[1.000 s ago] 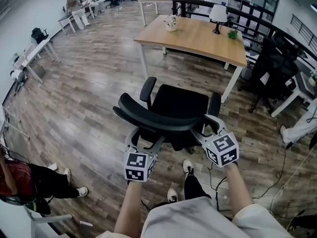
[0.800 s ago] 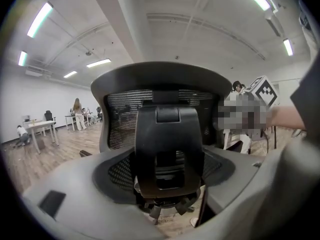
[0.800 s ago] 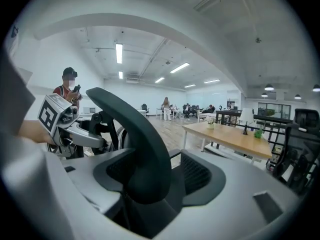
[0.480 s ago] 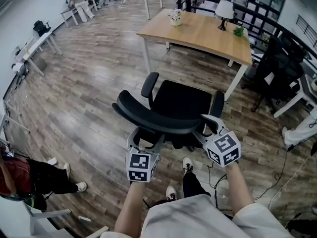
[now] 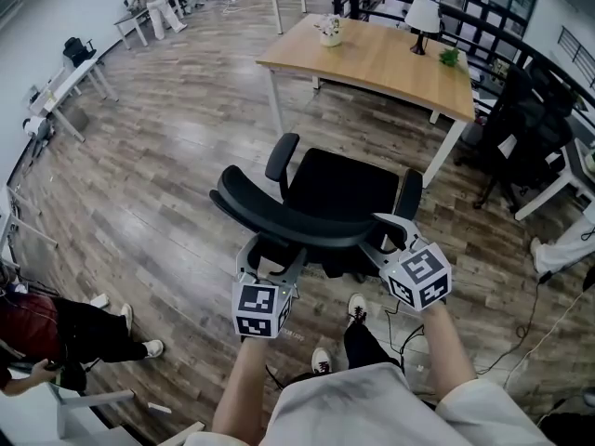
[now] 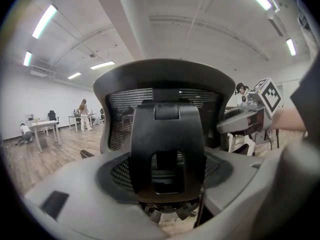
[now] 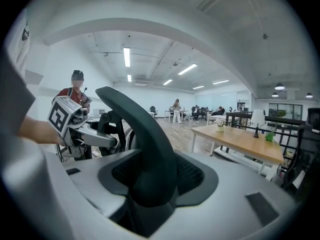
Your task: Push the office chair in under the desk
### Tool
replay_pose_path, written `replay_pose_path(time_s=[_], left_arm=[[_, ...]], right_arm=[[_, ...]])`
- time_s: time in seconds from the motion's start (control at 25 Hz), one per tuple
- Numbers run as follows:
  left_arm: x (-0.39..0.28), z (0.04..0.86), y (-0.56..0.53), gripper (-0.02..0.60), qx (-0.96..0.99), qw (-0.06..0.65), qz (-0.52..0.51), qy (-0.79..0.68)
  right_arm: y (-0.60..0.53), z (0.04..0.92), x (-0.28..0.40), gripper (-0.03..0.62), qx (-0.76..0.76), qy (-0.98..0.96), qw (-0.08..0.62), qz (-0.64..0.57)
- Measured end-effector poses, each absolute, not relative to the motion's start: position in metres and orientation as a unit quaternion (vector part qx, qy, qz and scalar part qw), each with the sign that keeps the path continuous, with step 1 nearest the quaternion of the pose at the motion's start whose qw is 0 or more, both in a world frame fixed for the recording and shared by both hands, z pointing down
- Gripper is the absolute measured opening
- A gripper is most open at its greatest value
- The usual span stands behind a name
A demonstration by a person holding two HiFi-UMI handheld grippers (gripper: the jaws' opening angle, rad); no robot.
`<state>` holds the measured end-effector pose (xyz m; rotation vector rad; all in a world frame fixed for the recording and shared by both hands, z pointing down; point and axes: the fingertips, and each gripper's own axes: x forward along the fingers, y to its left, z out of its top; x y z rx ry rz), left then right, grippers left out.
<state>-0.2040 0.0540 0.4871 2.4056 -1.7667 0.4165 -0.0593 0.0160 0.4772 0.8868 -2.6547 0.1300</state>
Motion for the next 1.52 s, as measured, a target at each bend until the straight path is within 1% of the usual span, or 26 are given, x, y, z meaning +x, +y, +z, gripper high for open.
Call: replay_pose_path(time_s=[0.6,1.52], left_arm=[[-0.189,0.488,-0.002,0.341,0.794,0.068,0.136,-0.588],[-0.174,0.494,-0.163,0.342,0.777,0.084,0.135,-0.609]], right_arm=[[-0.043,0.478,-0.046,0.222,0.307,-0.935,0.17,0.048],[-0.204,0.475,-0.031,0.209,0.242,-0.957,0.157,0.04]])
